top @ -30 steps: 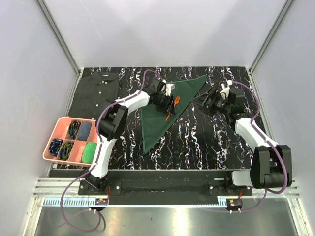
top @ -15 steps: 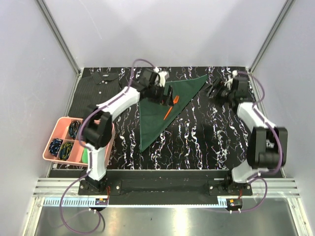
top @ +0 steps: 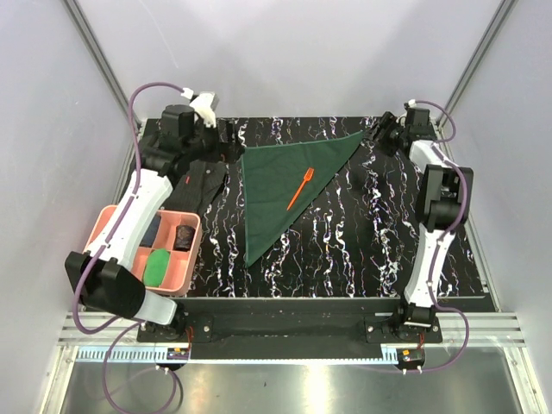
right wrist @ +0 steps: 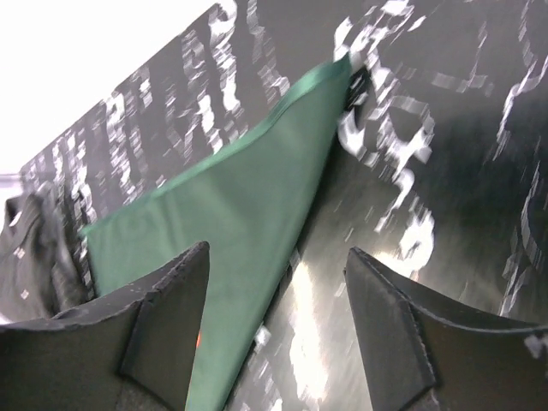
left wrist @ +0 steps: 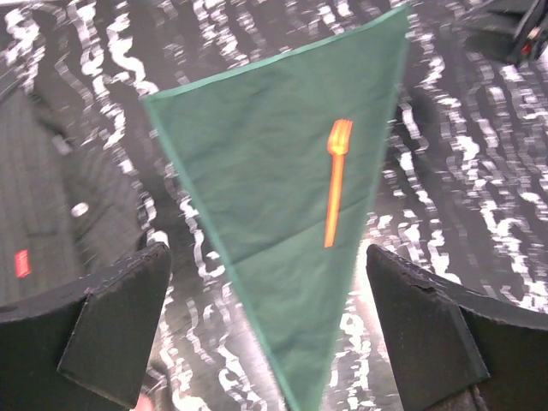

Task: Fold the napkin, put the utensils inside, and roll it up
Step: Fold the napkin

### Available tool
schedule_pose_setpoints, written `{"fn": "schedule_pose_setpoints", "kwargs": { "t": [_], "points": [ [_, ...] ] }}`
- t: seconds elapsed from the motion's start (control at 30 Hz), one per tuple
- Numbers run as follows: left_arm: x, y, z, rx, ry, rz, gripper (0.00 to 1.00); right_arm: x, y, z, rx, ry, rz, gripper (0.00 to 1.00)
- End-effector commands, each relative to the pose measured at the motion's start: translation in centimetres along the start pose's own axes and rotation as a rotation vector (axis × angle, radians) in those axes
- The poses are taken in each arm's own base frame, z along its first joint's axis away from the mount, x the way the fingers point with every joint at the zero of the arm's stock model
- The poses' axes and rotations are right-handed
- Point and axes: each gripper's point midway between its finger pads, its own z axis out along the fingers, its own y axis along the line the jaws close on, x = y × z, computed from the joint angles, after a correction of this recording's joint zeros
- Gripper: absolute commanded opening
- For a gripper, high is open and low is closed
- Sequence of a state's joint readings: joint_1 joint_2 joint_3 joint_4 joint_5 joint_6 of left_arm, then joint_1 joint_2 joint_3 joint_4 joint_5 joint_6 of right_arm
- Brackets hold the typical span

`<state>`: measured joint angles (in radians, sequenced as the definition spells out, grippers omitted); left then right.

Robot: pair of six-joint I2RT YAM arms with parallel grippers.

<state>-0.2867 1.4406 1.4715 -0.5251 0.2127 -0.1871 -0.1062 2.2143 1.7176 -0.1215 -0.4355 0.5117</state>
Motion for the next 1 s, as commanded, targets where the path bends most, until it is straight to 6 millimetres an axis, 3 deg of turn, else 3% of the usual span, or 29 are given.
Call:
{"fn": "schedule_pose_setpoints", "kwargs": {
  "t": [0.0, 0.03, 0.1, 0.23, 0.4, 0.6, 0.97],
  "points": [
    [2.3, 3.6, 0.4, -0.081, 0.053, 0.019, 0.99, -0.6, -1.7, 3.4, -0.008, 0.011, -0.004, 0.7],
    [2.7, 4.0, 0.5, -0.09, 0.063, 0.016, 0.99, -1.5, -1.3, 3.8, -0.019, -0.004, -0.01, 0.69],
    [3.0, 4.8, 0.6, -0.102, 0.071, 0.006, 0.99, -0.7, -2.5, 5.4, -0.014, 0.015, 0.013, 0.65],
    [3.4, 5.4, 0.9, -0.101, 0.084, -0.006, 0.99, -1.7, -2.7, 7.2, -0.03, -0.006, 0.032, 0.62],
    [4.1, 5.9, 1.4, -0.095, 0.103, -0.025, 0.99, -1.3, -4.7, 9.4, 0.009, -0.003, 0.081, 0.56],
    [3.8, 6.1, 1.1, -0.089, 0.091, -0.036, 0.99, -0.5, -5.9, 10.5, 0.033, 0.024, 0.117, 0.5],
    [3.5, 6.3, 0.8, -0.068, 0.078, -0.068, 0.99, -0.6, -6.2, 11.1, 0.051, 0.052, 0.12, 0.43]
  ]
}}
